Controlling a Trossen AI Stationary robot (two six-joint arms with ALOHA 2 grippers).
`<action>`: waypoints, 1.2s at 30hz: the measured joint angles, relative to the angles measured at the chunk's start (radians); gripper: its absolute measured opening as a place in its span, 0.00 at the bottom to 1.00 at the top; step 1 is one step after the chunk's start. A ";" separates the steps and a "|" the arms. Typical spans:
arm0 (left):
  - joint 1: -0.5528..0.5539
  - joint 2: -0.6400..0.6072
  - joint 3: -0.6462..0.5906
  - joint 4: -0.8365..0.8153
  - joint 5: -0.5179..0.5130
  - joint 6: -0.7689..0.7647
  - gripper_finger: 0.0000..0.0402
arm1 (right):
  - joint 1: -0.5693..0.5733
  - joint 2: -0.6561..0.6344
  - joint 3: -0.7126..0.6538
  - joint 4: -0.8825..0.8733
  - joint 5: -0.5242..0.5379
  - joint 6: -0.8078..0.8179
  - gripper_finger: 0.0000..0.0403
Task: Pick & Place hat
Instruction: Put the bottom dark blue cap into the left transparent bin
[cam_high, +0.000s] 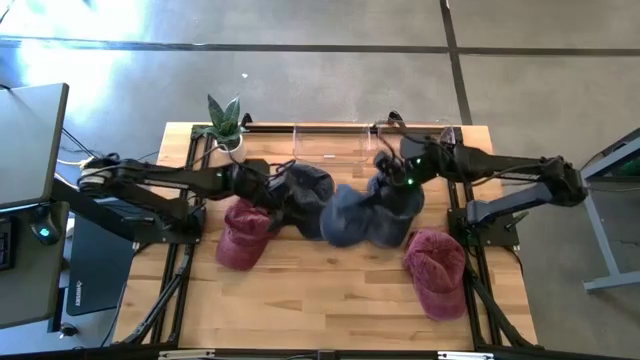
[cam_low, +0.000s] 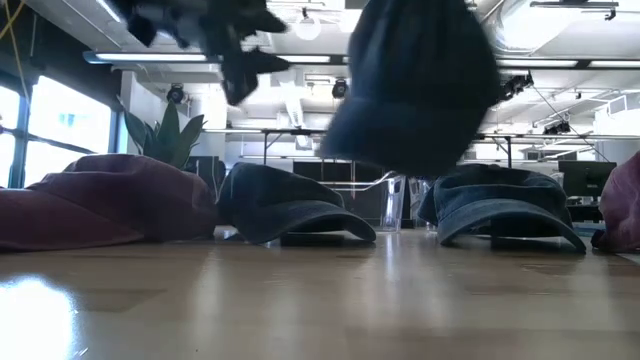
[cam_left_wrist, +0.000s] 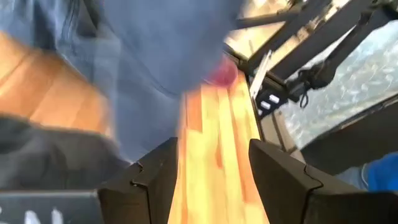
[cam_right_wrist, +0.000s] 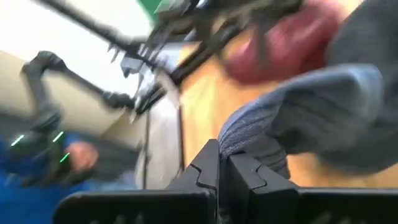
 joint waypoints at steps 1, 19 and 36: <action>-0.001 -0.022 0.021 -0.036 -0.007 0.000 0.48 | -0.018 0.000 0.011 0.003 0.026 0.004 0.01; 0.000 -0.289 0.134 -0.307 -0.264 0.029 0.48 | -0.436 0.218 0.146 0.271 0.200 0.081 0.00; 0.000 -0.292 0.134 -0.379 -0.196 0.057 0.48 | -0.415 0.389 0.146 0.180 0.488 0.282 0.00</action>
